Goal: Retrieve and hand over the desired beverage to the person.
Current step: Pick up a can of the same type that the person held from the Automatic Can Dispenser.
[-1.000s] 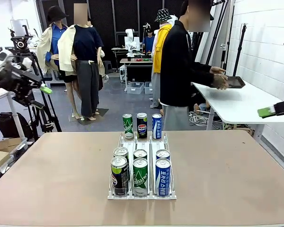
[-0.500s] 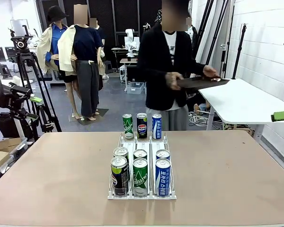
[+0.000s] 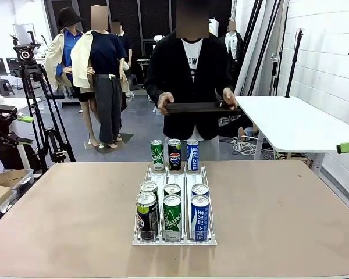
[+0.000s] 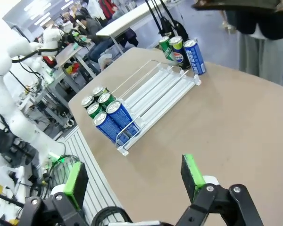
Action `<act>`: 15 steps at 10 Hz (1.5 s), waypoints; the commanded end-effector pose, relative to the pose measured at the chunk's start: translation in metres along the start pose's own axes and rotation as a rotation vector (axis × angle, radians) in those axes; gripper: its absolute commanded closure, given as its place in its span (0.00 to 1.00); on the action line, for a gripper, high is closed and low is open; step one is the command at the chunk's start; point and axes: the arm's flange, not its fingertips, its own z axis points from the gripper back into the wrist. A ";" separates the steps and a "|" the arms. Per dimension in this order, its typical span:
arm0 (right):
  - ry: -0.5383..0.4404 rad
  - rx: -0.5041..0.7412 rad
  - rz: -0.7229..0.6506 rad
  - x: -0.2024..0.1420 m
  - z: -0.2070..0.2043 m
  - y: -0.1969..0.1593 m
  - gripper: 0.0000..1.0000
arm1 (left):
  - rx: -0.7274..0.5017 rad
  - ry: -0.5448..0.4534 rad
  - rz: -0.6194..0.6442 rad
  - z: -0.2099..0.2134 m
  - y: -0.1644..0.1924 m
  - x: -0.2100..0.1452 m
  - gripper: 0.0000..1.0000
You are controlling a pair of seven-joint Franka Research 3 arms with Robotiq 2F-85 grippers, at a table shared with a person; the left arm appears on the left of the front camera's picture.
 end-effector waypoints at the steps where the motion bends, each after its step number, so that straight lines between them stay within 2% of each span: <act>1: -0.041 0.027 0.035 -0.008 0.003 -0.001 0.00 | -0.017 -0.004 -0.023 0.004 0.004 0.007 0.00; 5: -0.023 0.046 0.052 -0.018 0.010 -0.002 0.00 | -0.022 -0.029 -0.015 0.015 0.012 0.004 0.00; 7: 0.000 0.070 0.071 -0.020 0.010 0.000 0.00 | -0.015 0.005 -0.038 0.012 0.010 0.001 0.00; 8: -0.020 0.040 0.035 -0.016 0.012 -0.001 0.00 | 0.006 -0.021 0.016 0.012 0.013 0.001 0.00; 15: -0.020 0.040 0.035 -0.016 0.012 -0.001 0.00 | 0.006 -0.021 0.016 0.012 0.013 0.001 0.00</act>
